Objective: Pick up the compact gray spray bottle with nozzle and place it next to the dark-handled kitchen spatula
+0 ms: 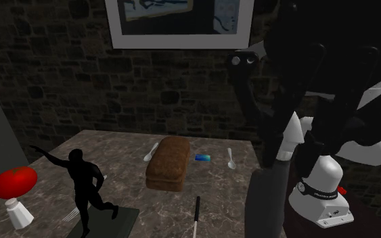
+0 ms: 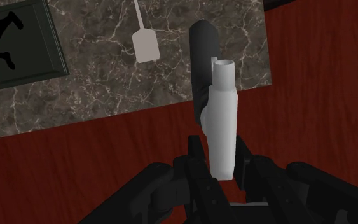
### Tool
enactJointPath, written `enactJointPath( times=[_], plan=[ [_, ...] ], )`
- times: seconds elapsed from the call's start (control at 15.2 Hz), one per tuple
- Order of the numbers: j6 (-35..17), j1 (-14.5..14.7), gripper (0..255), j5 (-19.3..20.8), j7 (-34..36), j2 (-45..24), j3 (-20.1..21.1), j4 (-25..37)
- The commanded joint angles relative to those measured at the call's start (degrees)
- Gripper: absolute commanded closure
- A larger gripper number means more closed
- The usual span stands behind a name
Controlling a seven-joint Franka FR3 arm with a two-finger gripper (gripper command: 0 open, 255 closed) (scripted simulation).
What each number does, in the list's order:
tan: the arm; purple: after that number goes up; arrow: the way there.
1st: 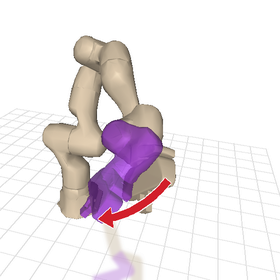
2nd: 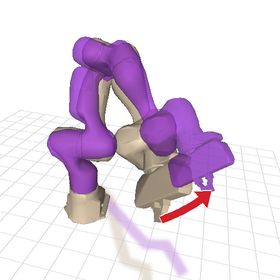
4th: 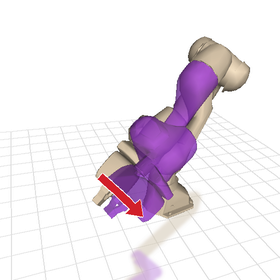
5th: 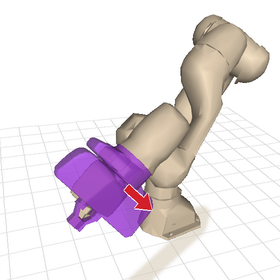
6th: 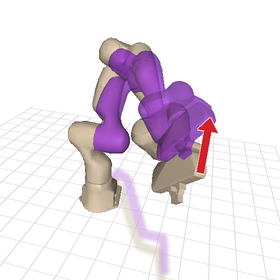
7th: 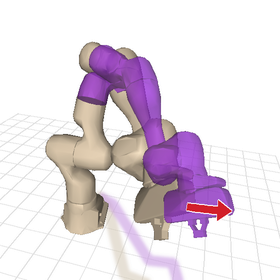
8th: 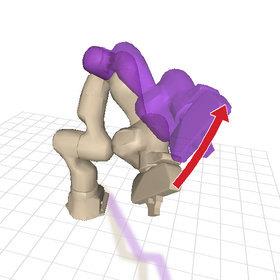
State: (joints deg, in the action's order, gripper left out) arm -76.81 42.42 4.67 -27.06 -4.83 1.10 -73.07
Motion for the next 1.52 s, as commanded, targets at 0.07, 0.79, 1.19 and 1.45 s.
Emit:
enactJointPath(
  times=[0.07,0.79,1.19,1.45],
  plan=[
    [-3.23,-0.07,255,-0.09,0.16,1.6,-0.04,-4.8],
    [-12.85,-0.17,255,-0.21,0.75,4.96,-0.12,-17.8],
    [-17.71,-0.2,255,-0.21,1.06,5.9,-0.16,-23.6],
    [-20.86,-0.22,255,-0.19,1.27,6.23,-0.18,-27.09]
  ],
)
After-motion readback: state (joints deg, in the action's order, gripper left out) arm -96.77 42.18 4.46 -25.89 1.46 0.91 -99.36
